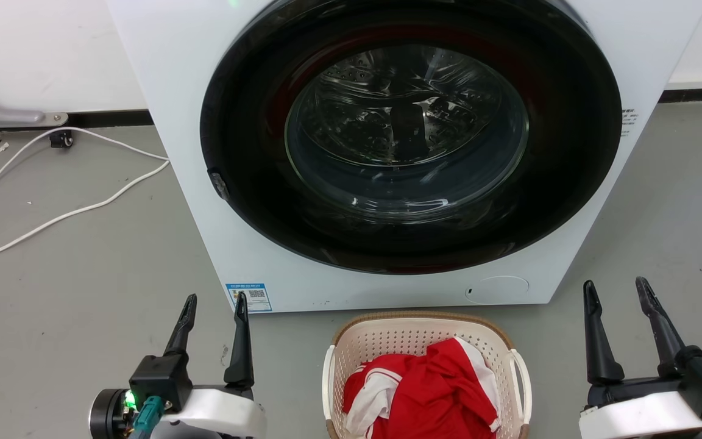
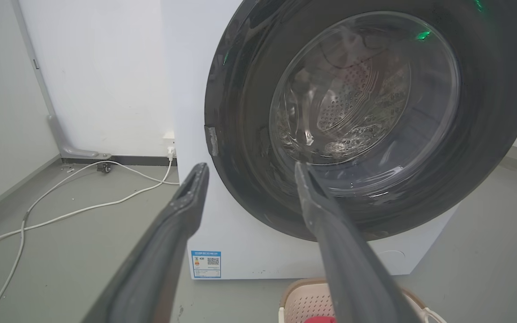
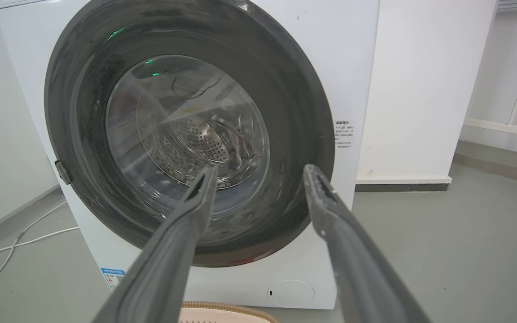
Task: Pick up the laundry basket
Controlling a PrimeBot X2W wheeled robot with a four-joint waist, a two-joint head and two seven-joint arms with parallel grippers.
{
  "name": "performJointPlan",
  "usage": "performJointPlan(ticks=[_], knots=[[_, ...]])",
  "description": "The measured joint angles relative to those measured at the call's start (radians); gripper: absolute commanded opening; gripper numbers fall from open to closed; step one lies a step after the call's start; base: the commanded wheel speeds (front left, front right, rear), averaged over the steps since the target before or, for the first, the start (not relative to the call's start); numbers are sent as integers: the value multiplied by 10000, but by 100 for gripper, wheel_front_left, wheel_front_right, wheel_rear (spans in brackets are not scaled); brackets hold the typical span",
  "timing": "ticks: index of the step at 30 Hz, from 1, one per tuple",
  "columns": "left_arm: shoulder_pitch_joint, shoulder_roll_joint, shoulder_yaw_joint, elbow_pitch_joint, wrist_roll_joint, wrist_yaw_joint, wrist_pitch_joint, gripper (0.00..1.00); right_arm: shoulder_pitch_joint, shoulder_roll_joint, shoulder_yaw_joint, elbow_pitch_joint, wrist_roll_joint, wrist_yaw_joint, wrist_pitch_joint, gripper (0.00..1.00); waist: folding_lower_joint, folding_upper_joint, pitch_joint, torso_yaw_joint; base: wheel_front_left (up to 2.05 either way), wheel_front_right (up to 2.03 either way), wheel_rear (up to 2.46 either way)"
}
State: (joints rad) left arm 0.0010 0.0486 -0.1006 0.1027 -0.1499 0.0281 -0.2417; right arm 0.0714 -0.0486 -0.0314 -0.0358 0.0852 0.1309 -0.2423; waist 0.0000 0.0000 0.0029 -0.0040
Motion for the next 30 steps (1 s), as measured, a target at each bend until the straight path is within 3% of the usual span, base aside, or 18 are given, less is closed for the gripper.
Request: performJointPlan(ticks=[12,30], knots=[[40,4,-138,36,767,105,-186,100,115,-2,0,-38,-583,0,-211,100,0,0,6,34,0,0,0],[62,6,-117,161,750,113,-213,100,123,-2,-10,82,-316,0,-211,100,0,0,-17,70,0,0,0]])
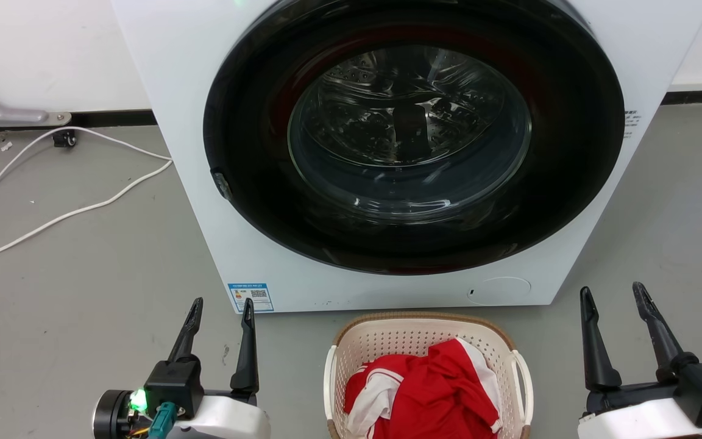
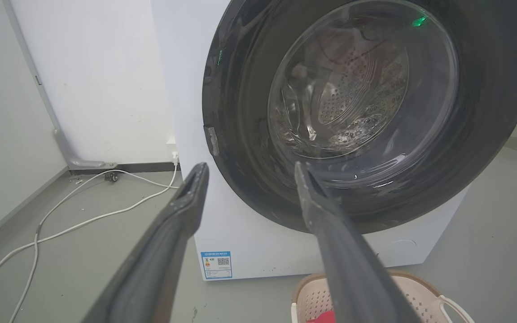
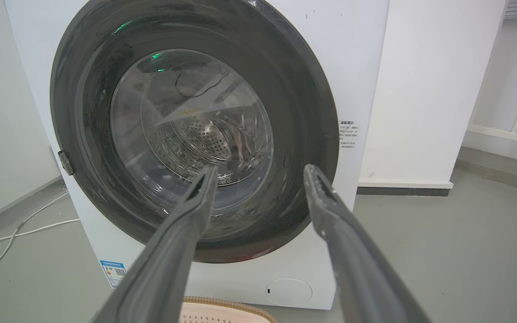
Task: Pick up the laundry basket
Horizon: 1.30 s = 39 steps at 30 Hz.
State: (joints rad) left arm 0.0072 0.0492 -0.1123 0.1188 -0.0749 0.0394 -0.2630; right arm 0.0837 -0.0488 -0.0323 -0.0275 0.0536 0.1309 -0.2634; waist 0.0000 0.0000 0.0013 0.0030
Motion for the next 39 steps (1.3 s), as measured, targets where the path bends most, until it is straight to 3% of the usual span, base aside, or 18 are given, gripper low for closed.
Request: performJointPlan(ticks=[6,14,22,39], knots=[[-124,2,-119,151,-71,-132,-2,100,-9,0,-144,123,4,0,-2,100,0,0,156,-3,0,0,0],[-1182,0,-378,959,-56,-571,-2,100,-749,-4,-571,1344,-709,0,0,100,0,0,742,-77,0,0,0],[-2879,4,-842,3542,-397,-1055,-8,100,-2000,-6,-920,3083,-1647,2,-2,100,1,0,1882,-208,0,0,0],[-6686,2,-2596,9141,-1459,-1628,12,100,-4724,-48,-1423,6656,-3243,4,-2,100,2,0,4945,-368,0,0,0]])
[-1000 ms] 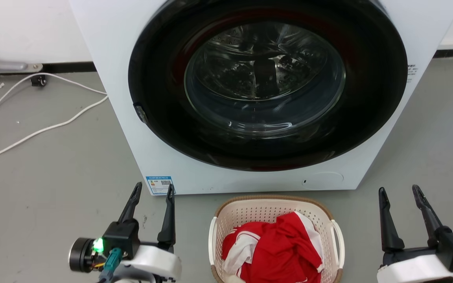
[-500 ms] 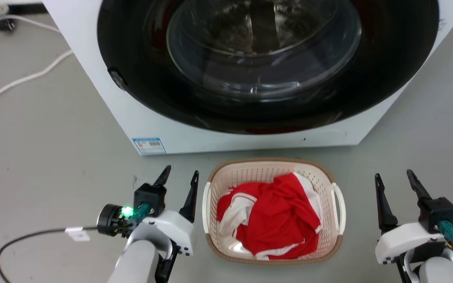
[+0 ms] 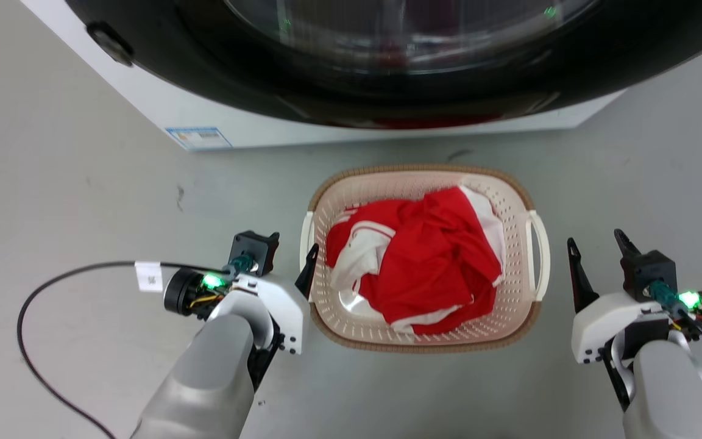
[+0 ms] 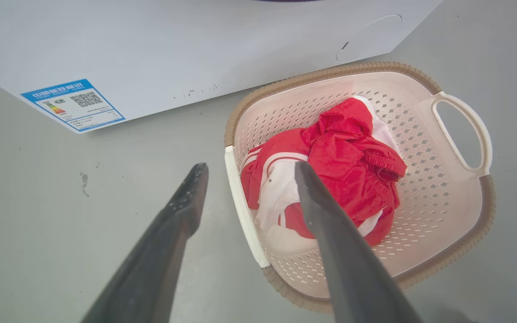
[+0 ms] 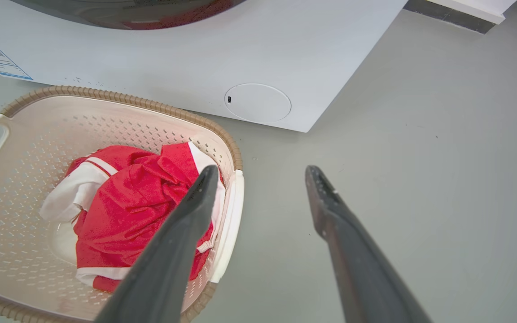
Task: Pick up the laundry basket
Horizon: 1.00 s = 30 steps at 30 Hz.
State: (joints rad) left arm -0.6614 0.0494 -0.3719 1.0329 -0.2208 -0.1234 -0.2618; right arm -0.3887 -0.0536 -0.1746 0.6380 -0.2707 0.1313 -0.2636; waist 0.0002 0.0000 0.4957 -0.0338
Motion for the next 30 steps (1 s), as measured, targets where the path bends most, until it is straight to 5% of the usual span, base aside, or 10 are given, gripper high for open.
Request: performJointPlan(ticks=[17,30], knots=[[-2312,-2,-1923,1661,-1833,-58,648,100,-2679,-130,-176,3060,-1014,0,0,100,0,0,2792,-92,0,0,0],[-3060,2,-2715,2006,-2550,-58,573,100,-3813,-102,-606,4167,-1638,0,0,100,-1,0,3994,82,0,0,0]])
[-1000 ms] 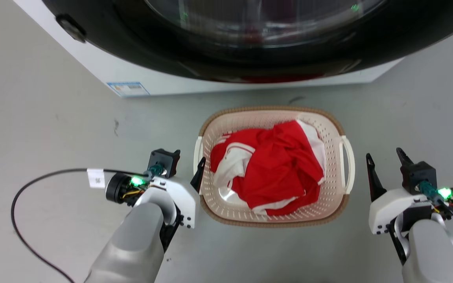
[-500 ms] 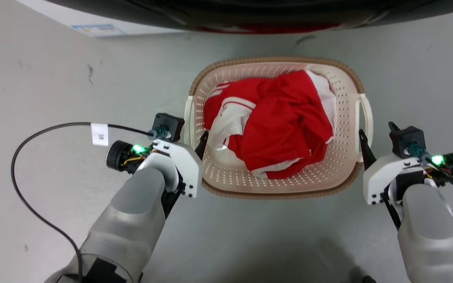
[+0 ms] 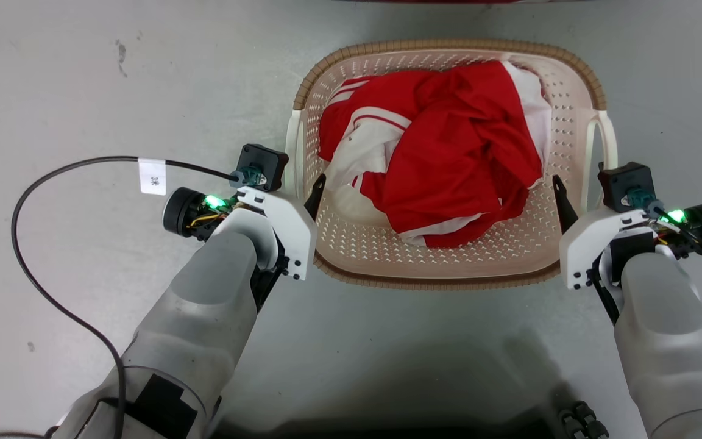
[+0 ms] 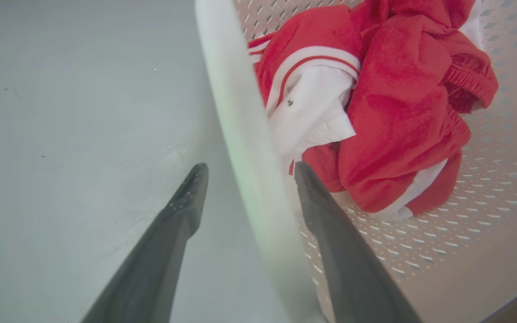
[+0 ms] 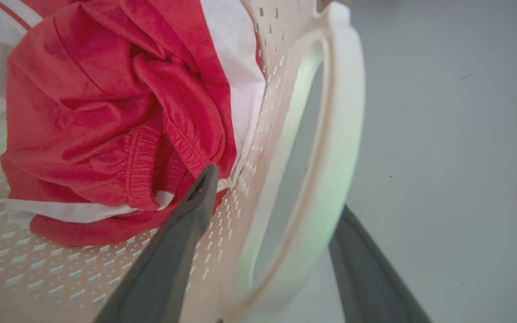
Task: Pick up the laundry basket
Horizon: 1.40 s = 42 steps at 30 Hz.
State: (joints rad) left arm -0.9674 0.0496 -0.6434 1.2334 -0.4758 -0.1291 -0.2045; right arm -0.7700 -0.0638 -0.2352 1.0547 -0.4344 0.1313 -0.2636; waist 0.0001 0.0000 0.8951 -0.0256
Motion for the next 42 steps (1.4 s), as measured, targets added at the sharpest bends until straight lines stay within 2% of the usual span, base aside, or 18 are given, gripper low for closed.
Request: performJointPlan(ticks=[3,4,5,6,13,21,33,42], knots=[[-112,-2,-151,86,-96,0,-19,100,-106,17,-71,17,-73,0,0,100,0,0,146,32,0,0,0],[-148,2,-207,121,-117,0,-23,49,-108,25,-69,12,-92,0,2,47,0,0,183,41,0,0,0],[-181,0,-253,140,-128,-2,-35,20,-111,36,-59,-25,-134,0,0,0,0,0,216,47,0,0,0],[-211,-6,-291,157,-142,-6,-42,0,-134,38,-54,4,-163,0,0,0,0,0,240,53,0,0,0],[-207,-48,-560,309,-424,48,-8,0,-152,136,-35,190,-174,0,-10,0,0,0,95,64,0,0,0],[260,-12,-869,318,-1020,48,104,0,-46,173,0,717,-345,0,-8,0,-1,0,-616,123,0,0,0],[1507,35,-1578,209,-2004,59,838,0,491,163,598,1962,-345,-2,2,0,-1,0,-2593,232,0,0,0],[2171,201,-2084,-10,-2782,59,1630,0,1066,151,1822,2316,957,-2,558,0,-2,0,-4221,289,0,0,0]])
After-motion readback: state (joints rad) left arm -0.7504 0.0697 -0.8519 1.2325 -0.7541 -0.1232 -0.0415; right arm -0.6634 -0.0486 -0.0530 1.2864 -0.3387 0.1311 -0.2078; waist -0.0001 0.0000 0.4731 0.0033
